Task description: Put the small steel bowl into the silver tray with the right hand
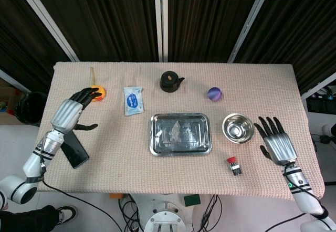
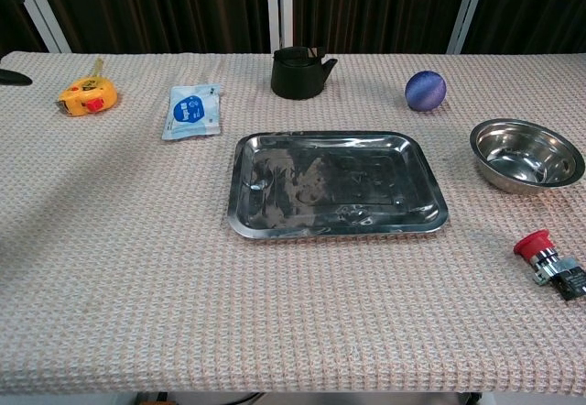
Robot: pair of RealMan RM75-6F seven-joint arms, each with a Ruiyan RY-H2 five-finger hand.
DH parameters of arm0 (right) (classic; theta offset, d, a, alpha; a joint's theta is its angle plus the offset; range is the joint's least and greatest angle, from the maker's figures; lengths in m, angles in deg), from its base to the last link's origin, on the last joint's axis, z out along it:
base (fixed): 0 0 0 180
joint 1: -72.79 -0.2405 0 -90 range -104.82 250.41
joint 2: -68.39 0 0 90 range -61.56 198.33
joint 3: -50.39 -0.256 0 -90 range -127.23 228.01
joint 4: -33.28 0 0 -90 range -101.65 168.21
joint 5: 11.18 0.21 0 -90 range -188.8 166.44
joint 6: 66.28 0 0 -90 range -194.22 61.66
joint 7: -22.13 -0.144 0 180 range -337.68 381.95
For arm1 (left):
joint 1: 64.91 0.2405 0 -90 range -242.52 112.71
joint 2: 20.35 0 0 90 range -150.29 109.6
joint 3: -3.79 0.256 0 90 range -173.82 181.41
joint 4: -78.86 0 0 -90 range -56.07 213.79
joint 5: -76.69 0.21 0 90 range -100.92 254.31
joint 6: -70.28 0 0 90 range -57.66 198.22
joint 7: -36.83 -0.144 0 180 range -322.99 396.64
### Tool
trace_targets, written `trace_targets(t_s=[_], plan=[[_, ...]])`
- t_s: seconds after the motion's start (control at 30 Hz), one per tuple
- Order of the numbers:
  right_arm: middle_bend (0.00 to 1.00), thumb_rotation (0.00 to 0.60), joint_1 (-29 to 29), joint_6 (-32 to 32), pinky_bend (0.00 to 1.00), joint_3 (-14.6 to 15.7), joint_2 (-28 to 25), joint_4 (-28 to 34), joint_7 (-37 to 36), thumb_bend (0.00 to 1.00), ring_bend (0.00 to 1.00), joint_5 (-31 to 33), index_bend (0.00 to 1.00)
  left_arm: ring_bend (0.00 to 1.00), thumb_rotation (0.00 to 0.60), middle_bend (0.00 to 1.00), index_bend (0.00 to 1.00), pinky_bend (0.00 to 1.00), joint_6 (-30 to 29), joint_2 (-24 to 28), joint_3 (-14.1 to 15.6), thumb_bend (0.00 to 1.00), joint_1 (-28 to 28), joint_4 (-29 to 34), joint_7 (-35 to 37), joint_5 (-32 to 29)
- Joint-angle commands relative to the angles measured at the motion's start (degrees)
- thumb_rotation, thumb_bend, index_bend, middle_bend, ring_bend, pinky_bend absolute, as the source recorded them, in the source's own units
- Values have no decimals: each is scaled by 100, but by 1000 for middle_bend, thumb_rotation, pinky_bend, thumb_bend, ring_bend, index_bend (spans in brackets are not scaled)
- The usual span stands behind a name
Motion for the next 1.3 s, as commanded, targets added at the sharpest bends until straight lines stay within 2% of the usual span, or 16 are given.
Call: trace_targets(t_s=[0.03,0.33,0.67,0.8,0.93,1.13,1.3], plan=[[0,600,-101,-91,0,-34,231,-208,-82,318,0,-6,218,92,600,108,167,202,-12,-17,4,59,1,-44,40,23],[0,600,-308,-268,0,-57,743,-602,58,319,0,-65,299,92,600,108,167,202,4,-69,9,60,-24,-152,120,56],[2,600,-438,-158,0,-68,1393,-1400,-108,332,0,-208,564,92,600,108,169,202,-9,-54,14,59,-8,-196,177,53],[22,600,-424,50,0,-73,1615,-1690,-182,374,0,-291,654,92,600,108,170,202,-18,-53,16,59,3,-210,199,48],[50,600,-403,316,0,-58,1762,-1952,-327,458,0,-420,764,92,600,108,171,202,-31,-58,17,59,12,-239,229,50],[67,600,-395,988,0,-85,1820,-2128,-713,479,0,-738,838,92,600,107,171,202,-65,-53,15,59,35,-276,274,45],[71,600,-604,1256,0,-126,1758,-1855,-818,486,0,-1048,868,92,600,108,171,202,-114,-29,4,59,67,-287,317,35]])
